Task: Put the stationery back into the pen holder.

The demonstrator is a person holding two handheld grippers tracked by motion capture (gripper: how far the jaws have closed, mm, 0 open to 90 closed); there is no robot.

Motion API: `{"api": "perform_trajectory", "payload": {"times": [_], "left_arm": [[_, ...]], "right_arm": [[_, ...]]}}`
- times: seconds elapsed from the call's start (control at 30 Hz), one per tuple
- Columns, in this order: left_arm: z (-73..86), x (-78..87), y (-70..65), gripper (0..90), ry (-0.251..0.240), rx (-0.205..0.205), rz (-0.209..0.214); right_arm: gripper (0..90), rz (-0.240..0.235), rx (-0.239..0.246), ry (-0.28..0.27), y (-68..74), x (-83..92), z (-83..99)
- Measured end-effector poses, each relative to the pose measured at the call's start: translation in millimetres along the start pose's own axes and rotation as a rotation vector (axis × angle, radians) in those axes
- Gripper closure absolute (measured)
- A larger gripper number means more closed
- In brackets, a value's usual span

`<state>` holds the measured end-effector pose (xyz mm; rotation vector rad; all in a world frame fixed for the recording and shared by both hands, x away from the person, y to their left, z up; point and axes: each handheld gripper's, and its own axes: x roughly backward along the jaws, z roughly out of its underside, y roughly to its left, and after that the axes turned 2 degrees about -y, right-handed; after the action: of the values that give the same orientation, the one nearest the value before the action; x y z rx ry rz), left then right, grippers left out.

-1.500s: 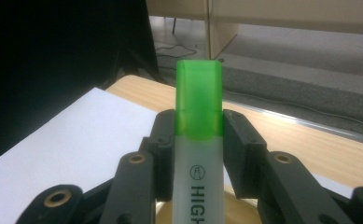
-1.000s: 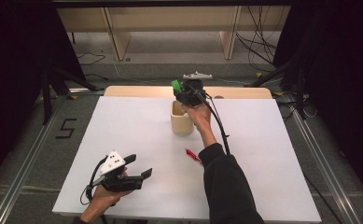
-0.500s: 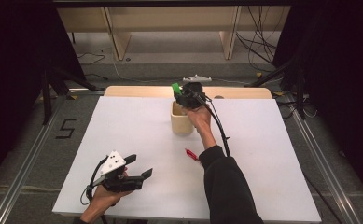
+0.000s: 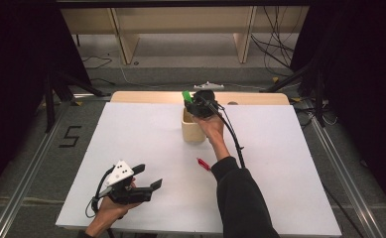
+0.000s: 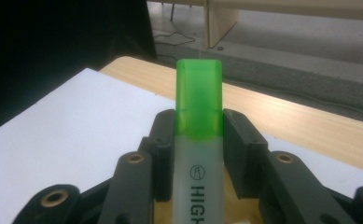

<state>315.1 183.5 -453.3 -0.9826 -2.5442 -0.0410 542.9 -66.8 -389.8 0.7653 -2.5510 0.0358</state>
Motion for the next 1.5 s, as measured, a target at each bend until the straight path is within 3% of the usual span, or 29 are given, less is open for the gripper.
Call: {"api": "perform_trajectory", "payload": {"times": [0.07, 0.13, 0.3, 0.43, 0.63, 0.77, 0.93, 1.17, 1.5], "left_arm": [[0.2, -0.3, 0.1, 18.0, 0.003, -0.004, -0.001], [0.3, -0.8, 0.2, 18.0, 0.001, 0.002, -0.002], [0.5, -1.0, 0.5, 18.0, 0.004, 0.003, -0.004], [0.8, -1.3, 0.6, 18.0, 0.009, -0.002, -0.005], [1.1, -1.1, 1.3, 17.9, 0.005, 0.003, -0.008], [1.2, -1.2, 1.4, 18.0, 0.009, -0.001, -0.011], [1.6, -1.6, 1.2, 17.9, 0.009, -0.006, -0.016], [1.9, -1.5, 1.7, 17.9, 0.011, -0.003, -0.016], [2.3, -1.9, 1.8, 17.2, 0.013, -0.006, -0.017]], "right_arm": [[53.0, -0.001, 0.004, 0.020, -1.1, 1.7, -0.2], [51.5, 0.004, 0.027, 0.030, -1.8, 6.1, -1.5], [44.0, -0.021, 0.002, 0.001, -7.4, 23.1, -7.7], [40.1, -0.039, 0.017, -0.014, -7.4, 39.0, -12.0], [33.0, -0.115, 0.058, 0.036, -1.0, 63.3, -10.8], [29.8, -0.154, 0.096, 0.088, 4.6, 80.7, -2.0], [28.9, -0.167, 0.146, 0.158, 7.4, 97.6, 14.1], [28.4, -0.194, 0.151, 0.228, 4.2, 115.1, 38.9], [27.7, -0.194, 0.167, 0.294, 1.7, 128.1, 66.7]]}}
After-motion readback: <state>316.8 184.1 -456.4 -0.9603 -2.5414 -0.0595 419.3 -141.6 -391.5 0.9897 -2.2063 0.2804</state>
